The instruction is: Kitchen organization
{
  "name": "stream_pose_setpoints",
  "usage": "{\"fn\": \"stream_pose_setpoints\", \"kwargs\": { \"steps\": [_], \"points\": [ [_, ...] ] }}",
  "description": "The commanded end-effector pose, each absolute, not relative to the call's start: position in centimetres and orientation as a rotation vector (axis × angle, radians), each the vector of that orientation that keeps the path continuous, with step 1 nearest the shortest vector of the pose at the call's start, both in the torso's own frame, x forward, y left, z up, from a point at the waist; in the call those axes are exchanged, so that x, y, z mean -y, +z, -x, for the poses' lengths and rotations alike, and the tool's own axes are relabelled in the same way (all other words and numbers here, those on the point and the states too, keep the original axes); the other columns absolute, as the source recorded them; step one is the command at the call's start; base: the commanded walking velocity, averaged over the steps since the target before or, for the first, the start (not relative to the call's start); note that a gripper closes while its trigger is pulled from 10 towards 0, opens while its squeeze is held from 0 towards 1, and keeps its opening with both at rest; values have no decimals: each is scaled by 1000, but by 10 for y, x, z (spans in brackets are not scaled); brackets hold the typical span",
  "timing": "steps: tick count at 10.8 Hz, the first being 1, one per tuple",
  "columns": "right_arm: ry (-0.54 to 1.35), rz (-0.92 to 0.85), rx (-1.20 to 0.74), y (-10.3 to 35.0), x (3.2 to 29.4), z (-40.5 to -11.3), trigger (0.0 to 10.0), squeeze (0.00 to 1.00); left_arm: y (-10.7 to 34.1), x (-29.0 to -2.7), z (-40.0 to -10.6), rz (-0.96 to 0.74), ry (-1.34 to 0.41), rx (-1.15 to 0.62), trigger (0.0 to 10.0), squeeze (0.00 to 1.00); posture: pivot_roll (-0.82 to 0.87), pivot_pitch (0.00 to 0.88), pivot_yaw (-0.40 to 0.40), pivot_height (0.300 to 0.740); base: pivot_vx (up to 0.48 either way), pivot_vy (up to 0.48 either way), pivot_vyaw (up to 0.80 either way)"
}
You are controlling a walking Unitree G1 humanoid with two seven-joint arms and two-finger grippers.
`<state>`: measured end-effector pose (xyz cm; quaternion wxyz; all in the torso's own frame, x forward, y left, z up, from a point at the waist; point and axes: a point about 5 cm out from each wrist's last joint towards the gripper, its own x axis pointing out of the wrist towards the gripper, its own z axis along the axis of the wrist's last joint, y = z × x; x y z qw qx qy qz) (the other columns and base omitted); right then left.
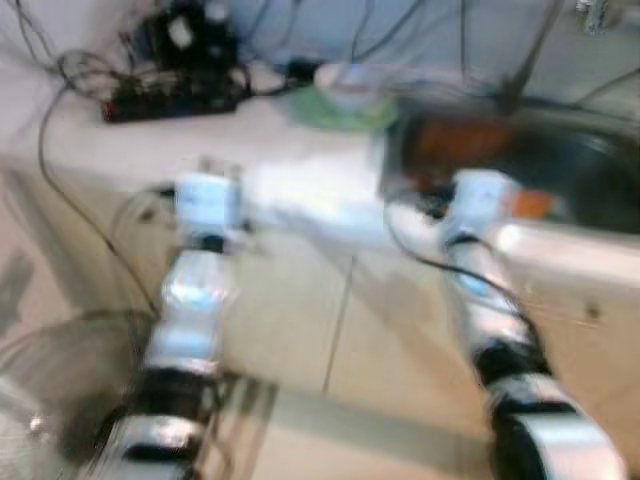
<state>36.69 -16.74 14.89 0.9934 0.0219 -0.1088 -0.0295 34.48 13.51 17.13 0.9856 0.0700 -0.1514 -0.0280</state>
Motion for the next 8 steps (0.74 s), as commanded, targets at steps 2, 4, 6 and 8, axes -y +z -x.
{"fn": "stream_pose_setpoints", "kwargs": {
  "steps": [2,4,6,8],
  "points": [
    [-44,-66,229,155,160,-370,10000,0,176,-145,-346,-155,-35,313,10000,0,226,43,-64,725,332,0,0],
    [-45,-61,225,156,160,-371,10000,0,178,-146,-345,-150,-28,323,10000,0,226,46,-67,725,321,0,0],
    [-35,-37,234,157,160,-371,10000,0,178,-147,-346,-149,-24,324,10000,0,223,48,-68,725,321,0,0],
    [-33,-37,236,157,158,-371,10000,0,180,-148,-347,-148,-23,326,10000,0,226,52,-68,725,315,0,0]
  ]
}}
